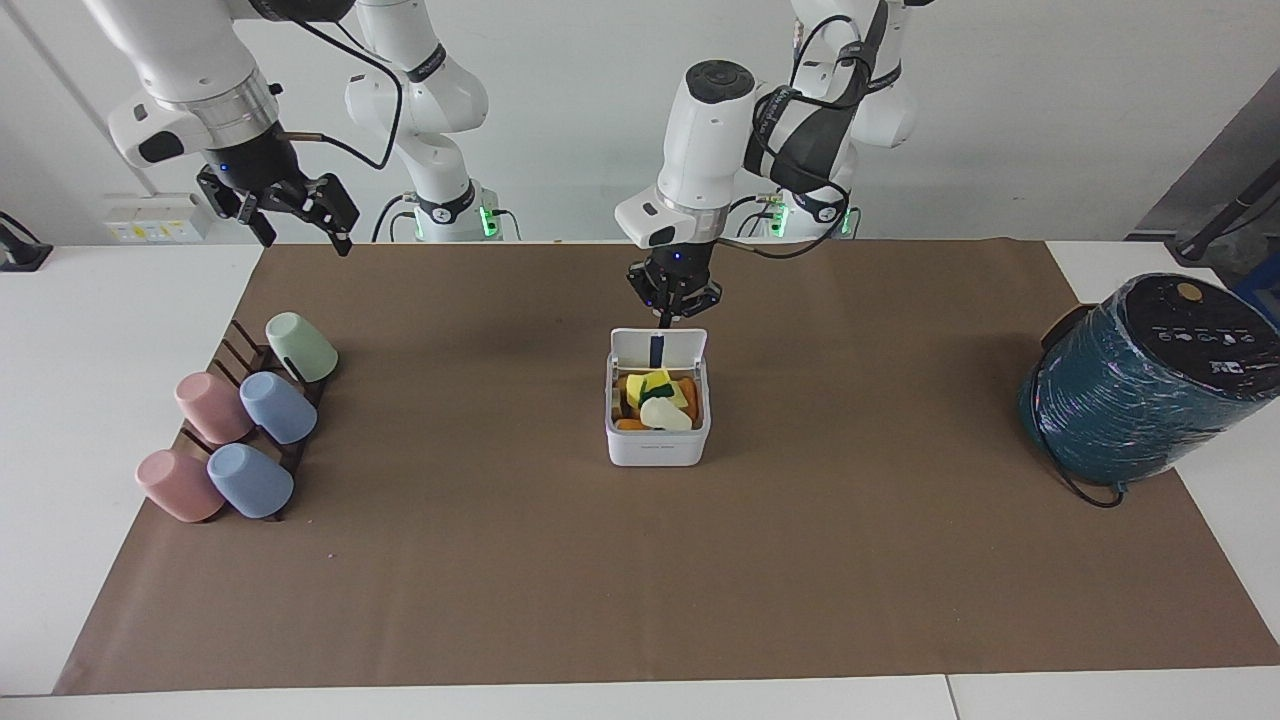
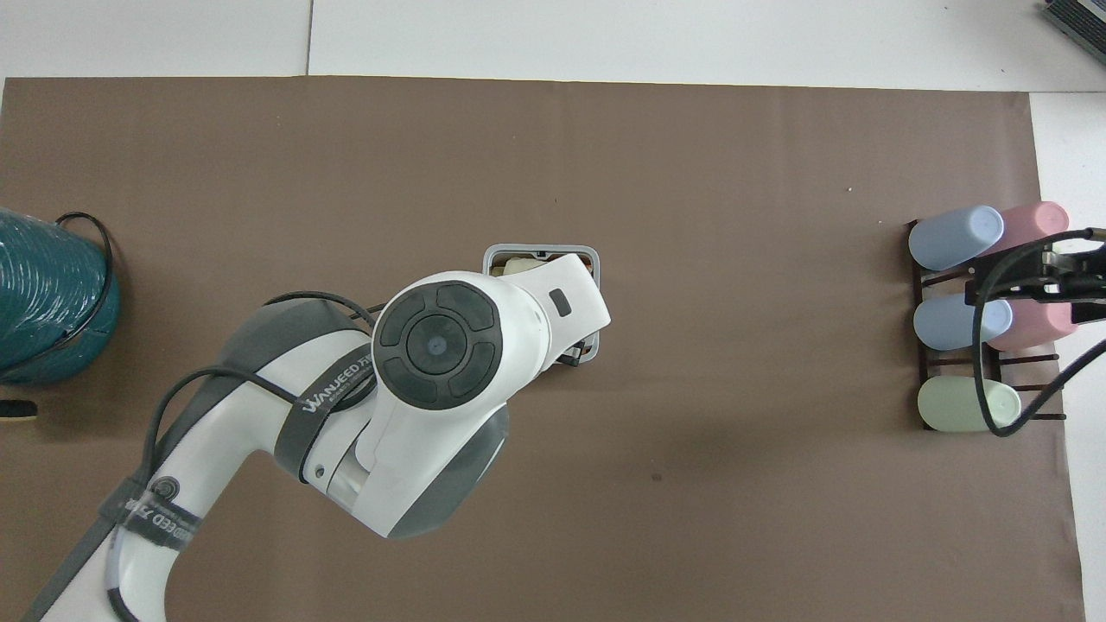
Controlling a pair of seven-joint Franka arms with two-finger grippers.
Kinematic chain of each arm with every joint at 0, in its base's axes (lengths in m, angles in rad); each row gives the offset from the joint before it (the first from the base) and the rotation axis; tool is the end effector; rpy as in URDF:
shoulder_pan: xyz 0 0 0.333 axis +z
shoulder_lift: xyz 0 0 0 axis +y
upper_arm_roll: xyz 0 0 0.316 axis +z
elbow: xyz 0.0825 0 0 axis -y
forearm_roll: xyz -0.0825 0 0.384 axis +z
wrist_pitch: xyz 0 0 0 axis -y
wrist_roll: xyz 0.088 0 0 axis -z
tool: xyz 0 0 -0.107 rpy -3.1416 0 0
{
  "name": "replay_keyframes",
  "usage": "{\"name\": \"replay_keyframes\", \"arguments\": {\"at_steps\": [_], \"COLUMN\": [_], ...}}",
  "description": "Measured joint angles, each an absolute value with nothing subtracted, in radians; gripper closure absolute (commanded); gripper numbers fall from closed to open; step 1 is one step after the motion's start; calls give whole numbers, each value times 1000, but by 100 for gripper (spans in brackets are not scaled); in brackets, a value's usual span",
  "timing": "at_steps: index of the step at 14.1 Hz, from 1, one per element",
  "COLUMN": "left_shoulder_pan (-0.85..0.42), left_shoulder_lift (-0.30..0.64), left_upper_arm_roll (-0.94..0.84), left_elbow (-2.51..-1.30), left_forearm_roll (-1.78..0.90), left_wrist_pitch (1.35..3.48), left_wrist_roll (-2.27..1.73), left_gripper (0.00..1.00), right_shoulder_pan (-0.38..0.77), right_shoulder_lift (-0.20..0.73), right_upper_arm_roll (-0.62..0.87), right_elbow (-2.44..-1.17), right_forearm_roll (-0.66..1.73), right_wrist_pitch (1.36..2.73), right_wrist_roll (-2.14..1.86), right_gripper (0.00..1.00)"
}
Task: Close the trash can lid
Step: 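Lower the white lid onto the bin with the left gripper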
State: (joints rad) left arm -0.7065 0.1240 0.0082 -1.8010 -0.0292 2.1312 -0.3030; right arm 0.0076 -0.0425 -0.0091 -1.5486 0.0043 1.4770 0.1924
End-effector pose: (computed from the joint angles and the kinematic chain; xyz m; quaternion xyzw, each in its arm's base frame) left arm 0.4722 -0.3983 0.4939 0.9765 -0.1891 0.0842 0.0605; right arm 0.5317 -0.0004 0.6499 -0.9952 0.0966 0.0147 0.0009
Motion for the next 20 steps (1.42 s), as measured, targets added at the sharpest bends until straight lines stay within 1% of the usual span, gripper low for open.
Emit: {"name": "replay_keyframes", "arguments": {"at_steps": [4, 13, 20], "left_shoulder_pan": [-699, -699, -698], "left_shoulder_lift": [165, 291, 304], "left_upper_arm_roll": [14, 16, 17], "left_elbow": [-1802, -1798, -1787], "left_forearm_roll": [-33, -45, -45], "left_wrist_pitch": [2197, 2347, 2371], "left_wrist_roll": [-303, -303, -304], "left_gripper": [100, 100, 100], "right_shoulder_pan": [8, 8, 8], "right_shoulder_lift": [-43, -43, -43], "right_upper_arm_roll": [-9, -9, -8], "right_elbow": [-1549, -1549, -1549], "right_forearm_roll": [4, 4, 4], "right_wrist_pitch": [1477, 1477, 1477], "right_wrist_roll": [192, 192, 192], "right_gripper": [0, 0, 0]}}
